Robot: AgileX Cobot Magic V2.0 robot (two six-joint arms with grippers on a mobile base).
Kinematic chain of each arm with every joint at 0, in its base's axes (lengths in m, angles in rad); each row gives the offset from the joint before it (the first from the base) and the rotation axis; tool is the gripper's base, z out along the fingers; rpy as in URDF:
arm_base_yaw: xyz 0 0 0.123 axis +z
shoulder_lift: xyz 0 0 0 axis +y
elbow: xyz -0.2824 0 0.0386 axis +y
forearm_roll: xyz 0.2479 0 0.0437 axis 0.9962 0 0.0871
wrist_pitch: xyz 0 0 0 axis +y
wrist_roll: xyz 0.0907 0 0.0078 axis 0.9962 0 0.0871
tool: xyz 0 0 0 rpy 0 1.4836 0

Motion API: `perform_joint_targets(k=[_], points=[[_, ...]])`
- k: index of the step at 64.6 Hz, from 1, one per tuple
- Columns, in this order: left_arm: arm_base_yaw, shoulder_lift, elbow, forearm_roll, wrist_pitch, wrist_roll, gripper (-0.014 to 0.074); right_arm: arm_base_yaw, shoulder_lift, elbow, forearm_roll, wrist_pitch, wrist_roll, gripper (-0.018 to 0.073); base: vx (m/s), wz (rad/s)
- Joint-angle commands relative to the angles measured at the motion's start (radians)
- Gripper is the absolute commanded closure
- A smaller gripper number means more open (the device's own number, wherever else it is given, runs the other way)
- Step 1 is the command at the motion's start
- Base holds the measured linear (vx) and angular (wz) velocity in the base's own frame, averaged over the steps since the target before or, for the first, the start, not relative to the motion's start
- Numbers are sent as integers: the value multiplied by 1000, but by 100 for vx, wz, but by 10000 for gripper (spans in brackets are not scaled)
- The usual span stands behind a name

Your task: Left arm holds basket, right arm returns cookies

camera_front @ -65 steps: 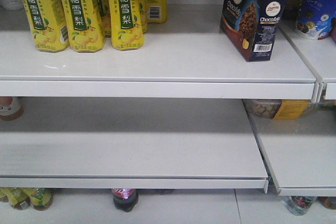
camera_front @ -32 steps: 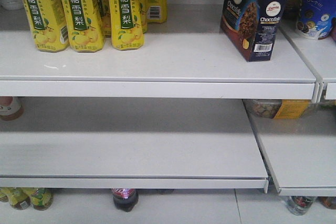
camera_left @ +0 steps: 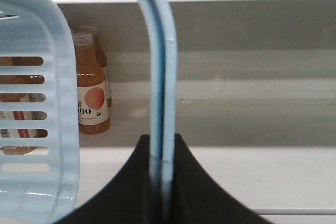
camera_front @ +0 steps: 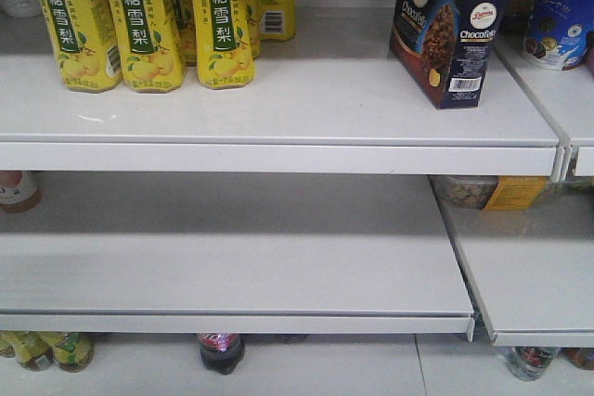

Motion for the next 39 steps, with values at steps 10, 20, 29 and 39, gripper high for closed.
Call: perform_joint_targets(k=[10,20,29,39], points=[[0,-17,-23,17,-101,19,603,-5,-12,2,-1,-81,-7,567,0,0],[0,-17,-23,17,-101,19,603,-5,-12,2,-1,-81,-7,567,0,0],[0,-17,-23,17,-101,19,603,-5,-12,2,-1,-81,-7,567,0,0],[0,-17,-23,17,-101,19,603,-5,-12,2,-1,-82,-7,567,0,0]])
